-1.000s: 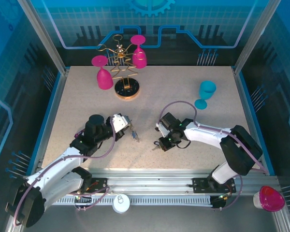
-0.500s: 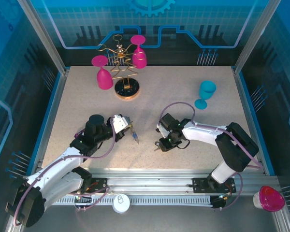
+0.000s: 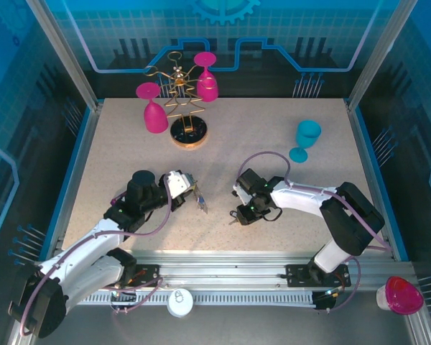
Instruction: Put the keys on the keyring
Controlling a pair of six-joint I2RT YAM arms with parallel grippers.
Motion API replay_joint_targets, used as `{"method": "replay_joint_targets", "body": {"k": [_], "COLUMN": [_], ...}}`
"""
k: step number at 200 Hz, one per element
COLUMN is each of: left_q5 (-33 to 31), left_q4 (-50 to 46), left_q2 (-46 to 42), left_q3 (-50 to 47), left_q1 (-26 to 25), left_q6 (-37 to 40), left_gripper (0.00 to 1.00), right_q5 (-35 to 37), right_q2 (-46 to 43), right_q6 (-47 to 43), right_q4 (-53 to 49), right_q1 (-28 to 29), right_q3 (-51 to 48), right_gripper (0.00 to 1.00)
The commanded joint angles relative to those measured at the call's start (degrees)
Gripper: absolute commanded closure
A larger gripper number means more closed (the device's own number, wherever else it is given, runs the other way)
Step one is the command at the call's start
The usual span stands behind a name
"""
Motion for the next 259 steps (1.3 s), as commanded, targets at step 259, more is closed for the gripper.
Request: {"method": "replay_joint_targets", "body": {"k": [259], "left_q5": [2.6], "left_q4": [0.0], "left_q2": [0.2], "left_q3": [2.2], "left_q1": [0.3], "left_q6": [1.1], "left_gripper": [1.00], "right_q5": [0.4], "right_q2": [-1.1], "right_q6": [1.0], "right_q4": [-0.3], "right_q1": [-0.6], "right_q3": [2.2], "right_gripper": [1.00]}}
